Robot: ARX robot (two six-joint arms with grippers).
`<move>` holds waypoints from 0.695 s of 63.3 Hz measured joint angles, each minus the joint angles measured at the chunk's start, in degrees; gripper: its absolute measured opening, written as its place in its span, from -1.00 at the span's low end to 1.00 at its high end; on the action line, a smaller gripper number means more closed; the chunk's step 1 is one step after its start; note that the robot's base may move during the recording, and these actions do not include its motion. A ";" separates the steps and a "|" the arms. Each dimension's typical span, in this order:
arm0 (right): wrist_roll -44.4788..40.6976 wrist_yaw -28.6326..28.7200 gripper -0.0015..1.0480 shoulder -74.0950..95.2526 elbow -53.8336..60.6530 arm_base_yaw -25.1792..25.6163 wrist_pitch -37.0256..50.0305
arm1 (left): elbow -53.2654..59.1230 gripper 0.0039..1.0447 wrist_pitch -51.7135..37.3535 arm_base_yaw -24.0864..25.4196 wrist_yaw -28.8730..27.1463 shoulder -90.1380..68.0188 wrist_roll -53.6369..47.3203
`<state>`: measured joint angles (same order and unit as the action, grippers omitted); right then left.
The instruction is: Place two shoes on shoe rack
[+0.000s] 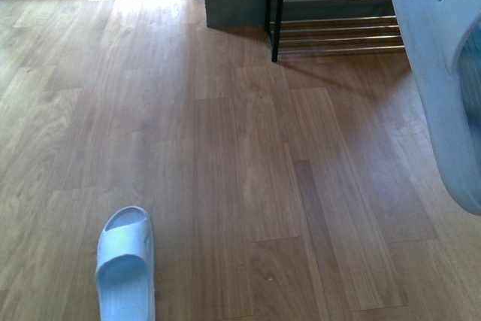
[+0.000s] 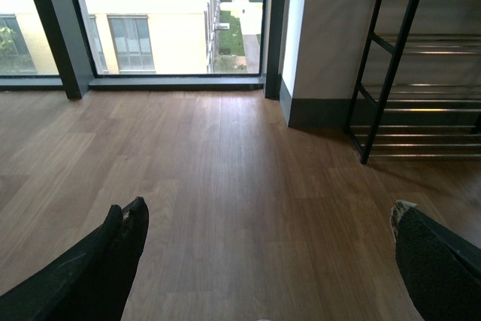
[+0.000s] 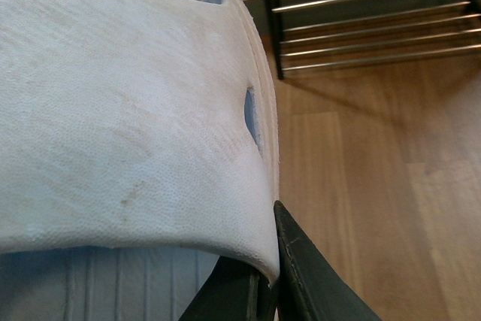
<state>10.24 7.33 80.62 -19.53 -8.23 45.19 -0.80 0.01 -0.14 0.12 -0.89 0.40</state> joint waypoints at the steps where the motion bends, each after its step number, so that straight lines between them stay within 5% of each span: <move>1: 0.02 0.02 -0.97 0.00 0.00 -0.02 0.00 | 0.00 0.83 0.00 0.00 0.00 0.00 0.00; 7: 0.11 0.66 -0.97 0.00 0.00 -0.24 0.00 | -0.26 0.83 0.81 -0.48 -1.84 -0.66 0.46; 13: 0.13 0.37 -0.97 0.00 0.02 -0.24 0.00 | -6.95 0.83 14.82 -9.11 -24.37 -13.05 11.45; 18: 0.13 0.66 -0.97 -0.02 0.00 -0.42 0.00 | -9.64 0.83 13.20 -12.59 -34.12 -26.71 18.12; 25: 0.13 0.87 -0.97 0.00 0.07 -0.50 0.00 | -12.50 0.83 2.27 -13.09 -34.10 -44.61 21.57; 34: 0.15 0.68 -0.97 0.00 0.07 -0.39 0.00 | -19.87 0.83 -12.50 -15.30 -26.86 -72.76 26.01; 44: 0.15 0.66 -0.97 0.00 0.07 -0.37 0.00 | -32.96 0.83 -16.46 -20.37 -22.14 -108.00 29.03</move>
<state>10.39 7.99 80.62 -19.46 -8.60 45.19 -33.76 -16.45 -20.51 -22.02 -108.88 29.43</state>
